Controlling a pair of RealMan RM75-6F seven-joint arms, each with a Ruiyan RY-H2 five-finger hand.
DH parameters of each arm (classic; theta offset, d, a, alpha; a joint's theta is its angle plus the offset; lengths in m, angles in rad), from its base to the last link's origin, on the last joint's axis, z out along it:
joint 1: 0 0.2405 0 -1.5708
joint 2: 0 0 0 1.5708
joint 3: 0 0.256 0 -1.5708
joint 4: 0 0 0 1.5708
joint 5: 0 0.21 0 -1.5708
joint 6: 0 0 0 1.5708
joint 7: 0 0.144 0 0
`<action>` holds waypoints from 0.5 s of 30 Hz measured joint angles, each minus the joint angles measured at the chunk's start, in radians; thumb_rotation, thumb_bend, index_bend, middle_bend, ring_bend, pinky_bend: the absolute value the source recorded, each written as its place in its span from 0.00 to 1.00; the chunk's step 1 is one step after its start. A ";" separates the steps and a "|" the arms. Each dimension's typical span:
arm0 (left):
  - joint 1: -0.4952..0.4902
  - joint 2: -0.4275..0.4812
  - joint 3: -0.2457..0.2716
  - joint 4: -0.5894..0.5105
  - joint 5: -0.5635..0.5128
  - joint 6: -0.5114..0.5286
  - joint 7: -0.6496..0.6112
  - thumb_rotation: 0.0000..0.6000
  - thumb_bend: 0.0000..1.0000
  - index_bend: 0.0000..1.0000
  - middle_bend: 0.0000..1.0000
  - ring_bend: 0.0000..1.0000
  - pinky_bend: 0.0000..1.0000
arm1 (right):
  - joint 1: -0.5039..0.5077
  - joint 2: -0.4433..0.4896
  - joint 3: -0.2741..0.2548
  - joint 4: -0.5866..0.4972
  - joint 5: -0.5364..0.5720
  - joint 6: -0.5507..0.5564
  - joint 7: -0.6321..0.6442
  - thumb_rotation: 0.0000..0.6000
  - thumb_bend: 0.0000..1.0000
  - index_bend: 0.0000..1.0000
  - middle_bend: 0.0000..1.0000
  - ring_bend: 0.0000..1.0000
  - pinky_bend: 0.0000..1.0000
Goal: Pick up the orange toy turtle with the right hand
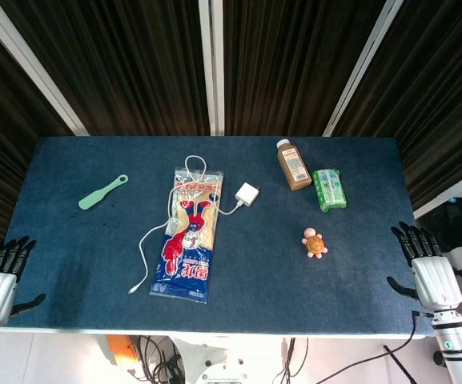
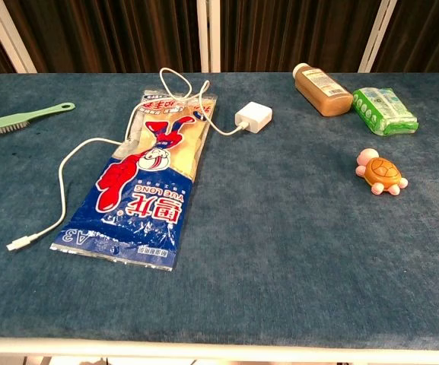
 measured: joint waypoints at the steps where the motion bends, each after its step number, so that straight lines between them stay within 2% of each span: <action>1: 0.000 0.002 0.000 -0.003 -0.001 -0.003 -0.001 1.00 0.07 0.00 0.00 0.00 0.00 | 0.000 0.000 -0.001 0.000 -0.001 0.001 0.000 1.00 0.09 0.00 0.00 0.00 0.00; 8: 0.006 0.010 -0.014 -0.024 -0.005 0.010 0.000 1.00 0.07 0.00 0.00 0.00 0.00 | 0.005 0.005 -0.002 -0.011 -0.015 0.001 -0.001 1.00 0.09 0.00 0.00 0.00 0.00; 15: 0.017 0.025 -0.021 -0.043 -0.013 0.014 0.000 1.00 0.07 0.00 0.00 0.00 0.00 | 0.045 0.031 0.008 -0.061 0.003 -0.074 -0.037 1.00 0.09 0.00 0.00 0.00 0.00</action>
